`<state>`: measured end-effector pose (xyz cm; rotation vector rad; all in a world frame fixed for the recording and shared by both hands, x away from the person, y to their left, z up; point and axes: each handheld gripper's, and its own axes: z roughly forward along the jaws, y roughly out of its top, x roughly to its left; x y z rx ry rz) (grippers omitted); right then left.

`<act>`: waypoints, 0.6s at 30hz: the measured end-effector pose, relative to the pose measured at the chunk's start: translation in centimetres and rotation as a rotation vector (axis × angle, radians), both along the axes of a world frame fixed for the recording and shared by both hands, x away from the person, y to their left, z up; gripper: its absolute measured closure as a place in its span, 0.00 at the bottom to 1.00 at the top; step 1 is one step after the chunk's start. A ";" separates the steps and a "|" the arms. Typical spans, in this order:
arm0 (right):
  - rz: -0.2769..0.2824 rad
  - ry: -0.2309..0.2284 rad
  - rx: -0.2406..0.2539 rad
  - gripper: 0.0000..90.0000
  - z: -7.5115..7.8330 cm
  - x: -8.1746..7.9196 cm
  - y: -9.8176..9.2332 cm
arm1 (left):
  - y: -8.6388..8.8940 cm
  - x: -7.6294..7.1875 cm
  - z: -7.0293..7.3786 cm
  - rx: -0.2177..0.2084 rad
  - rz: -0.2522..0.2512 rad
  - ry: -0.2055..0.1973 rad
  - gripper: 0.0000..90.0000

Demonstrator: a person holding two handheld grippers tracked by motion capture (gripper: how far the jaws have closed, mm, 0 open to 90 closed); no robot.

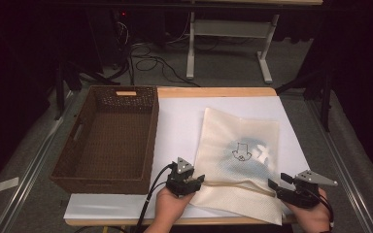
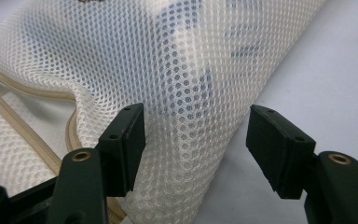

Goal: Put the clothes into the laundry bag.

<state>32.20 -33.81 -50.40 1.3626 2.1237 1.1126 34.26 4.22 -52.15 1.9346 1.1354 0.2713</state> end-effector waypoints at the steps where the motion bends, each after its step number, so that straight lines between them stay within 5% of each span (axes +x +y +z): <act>1: 0.000 0.005 -0.004 0.43 -0.1 0.1 0.0 | 0.0 0.0 0.0 0.003 -0.002 -0.001 0.58; 10: 0.015 0.039 -0.030 0.43 -0.9 0.3 0.8 | -0.3 -0.3 -0.1 0.024 -0.015 -0.012 0.64; 18: 0.034 0.037 -0.031 0.61 -0.9 0.3 0.9 | -0.5 -0.4 -0.1 0.051 -0.025 -0.019 0.77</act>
